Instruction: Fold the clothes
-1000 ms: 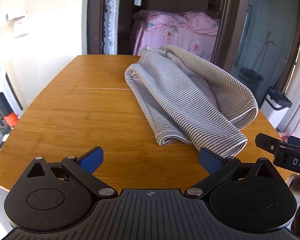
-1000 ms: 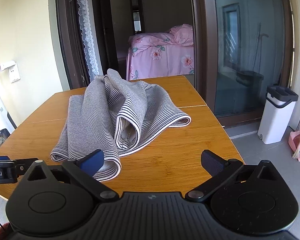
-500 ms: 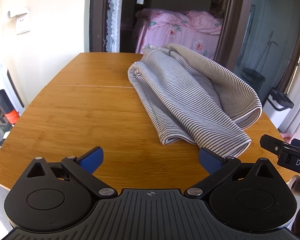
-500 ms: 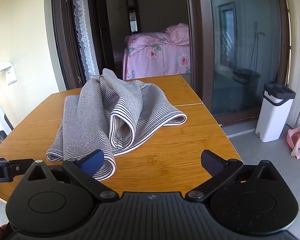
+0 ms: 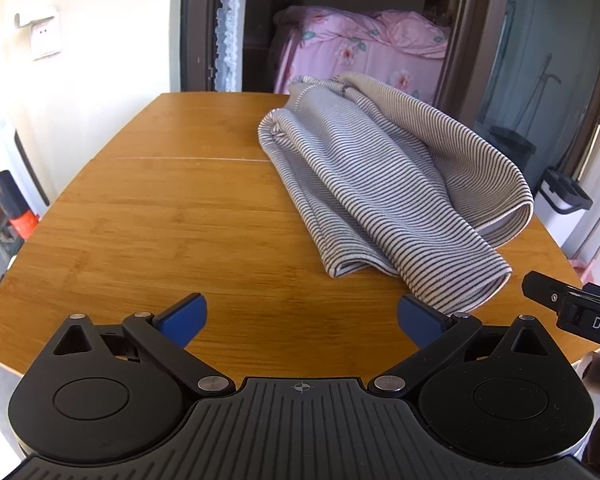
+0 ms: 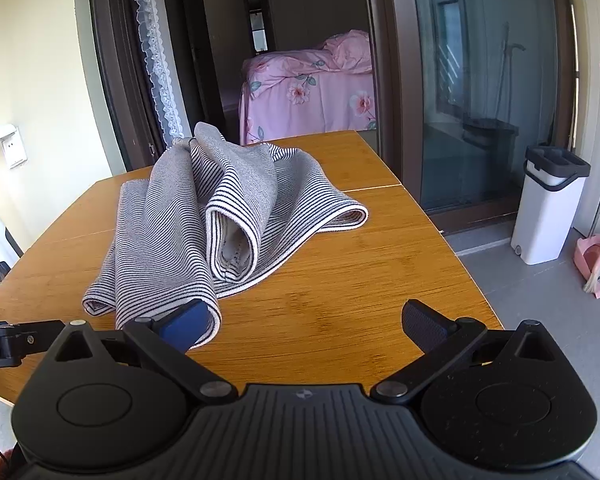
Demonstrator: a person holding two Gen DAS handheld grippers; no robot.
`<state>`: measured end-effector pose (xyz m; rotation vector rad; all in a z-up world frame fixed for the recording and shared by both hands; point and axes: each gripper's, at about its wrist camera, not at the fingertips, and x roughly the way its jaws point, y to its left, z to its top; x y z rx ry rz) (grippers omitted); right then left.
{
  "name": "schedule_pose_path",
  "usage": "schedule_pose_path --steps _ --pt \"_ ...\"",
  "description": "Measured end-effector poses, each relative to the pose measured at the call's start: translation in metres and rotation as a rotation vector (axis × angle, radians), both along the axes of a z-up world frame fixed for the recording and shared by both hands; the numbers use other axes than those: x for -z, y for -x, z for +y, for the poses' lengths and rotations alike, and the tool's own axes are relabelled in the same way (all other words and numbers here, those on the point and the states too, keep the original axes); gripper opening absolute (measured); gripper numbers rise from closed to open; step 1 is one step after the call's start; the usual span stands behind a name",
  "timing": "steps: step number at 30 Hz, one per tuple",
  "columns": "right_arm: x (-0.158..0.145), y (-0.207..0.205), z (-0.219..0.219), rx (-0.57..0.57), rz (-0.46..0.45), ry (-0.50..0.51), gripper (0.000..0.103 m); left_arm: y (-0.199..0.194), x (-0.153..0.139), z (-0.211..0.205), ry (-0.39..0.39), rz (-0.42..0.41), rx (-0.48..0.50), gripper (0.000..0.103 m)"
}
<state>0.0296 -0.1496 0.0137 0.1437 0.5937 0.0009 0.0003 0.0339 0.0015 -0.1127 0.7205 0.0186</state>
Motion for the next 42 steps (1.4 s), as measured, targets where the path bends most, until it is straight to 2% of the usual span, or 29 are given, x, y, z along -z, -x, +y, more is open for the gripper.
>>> schedule_pose_path --steps 42 --pt "0.0055 0.0 0.0004 -0.001 0.018 -0.009 0.103 -0.0011 0.0039 0.0036 0.014 0.025 -0.011 0.103"
